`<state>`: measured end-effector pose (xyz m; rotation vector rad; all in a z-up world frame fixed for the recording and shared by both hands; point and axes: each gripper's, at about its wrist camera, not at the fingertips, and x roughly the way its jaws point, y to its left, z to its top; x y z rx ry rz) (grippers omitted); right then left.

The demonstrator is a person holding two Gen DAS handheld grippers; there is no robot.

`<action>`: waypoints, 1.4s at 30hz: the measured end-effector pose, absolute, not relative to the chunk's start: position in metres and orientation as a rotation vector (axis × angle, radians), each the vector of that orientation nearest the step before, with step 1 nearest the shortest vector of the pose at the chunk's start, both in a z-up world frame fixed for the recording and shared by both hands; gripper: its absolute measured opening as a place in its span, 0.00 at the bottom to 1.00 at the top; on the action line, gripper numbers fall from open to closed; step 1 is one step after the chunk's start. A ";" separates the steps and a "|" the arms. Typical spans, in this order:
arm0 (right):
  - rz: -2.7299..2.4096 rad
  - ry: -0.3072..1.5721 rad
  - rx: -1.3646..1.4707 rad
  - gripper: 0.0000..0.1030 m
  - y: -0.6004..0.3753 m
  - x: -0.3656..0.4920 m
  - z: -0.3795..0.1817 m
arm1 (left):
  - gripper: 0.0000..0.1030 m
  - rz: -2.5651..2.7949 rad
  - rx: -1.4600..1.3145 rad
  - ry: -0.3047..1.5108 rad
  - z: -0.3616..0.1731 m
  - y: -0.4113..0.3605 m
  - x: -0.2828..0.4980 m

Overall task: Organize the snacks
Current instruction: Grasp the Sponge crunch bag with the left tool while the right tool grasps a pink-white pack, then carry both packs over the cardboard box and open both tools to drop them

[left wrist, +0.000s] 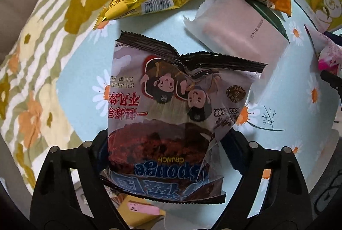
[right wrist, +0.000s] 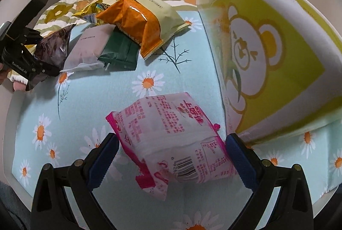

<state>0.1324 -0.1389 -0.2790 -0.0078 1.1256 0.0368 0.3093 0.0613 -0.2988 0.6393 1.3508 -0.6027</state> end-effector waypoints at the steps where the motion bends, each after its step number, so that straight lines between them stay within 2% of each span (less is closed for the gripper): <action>1: 0.039 1.127 -0.004 0.97 -0.140 0.133 -0.279 | 0.76 -0.605 0.645 1.343 -0.298 0.060 0.308; 8: 0.054 1.134 0.025 0.96 -0.144 0.137 -0.280 | 0.64 -0.604 0.653 1.308 -0.290 0.057 0.297; 13: 0.063 1.140 0.033 0.95 -0.144 0.137 -0.280 | 0.60 -0.604 0.622 1.299 -0.281 0.058 0.287; 16: 0.070 1.147 0.038 0.84 -0.142 0.137 -0.281 | 0.60 -0.603 0.602 1.295 -0.277 0.061 0.281; 20: 0.072 1.141 0.026 0.80 -0.137 0.132 -0.280 | 0.60 -0.596 0.562 1.291 -0.272 0.066 0.273; 31: 0.086 1.137 0.032 0.55 -0.133 0.128 -0.271 | 0.59 -0.552 0.454 1.290 -0.260 0.078 0.258; 42: 0.124 1.051 0.046 0.54 -0.121 0.127 -0.221 | 0.59 -0.529 0.360 1.214 -0.216 0.087 0.244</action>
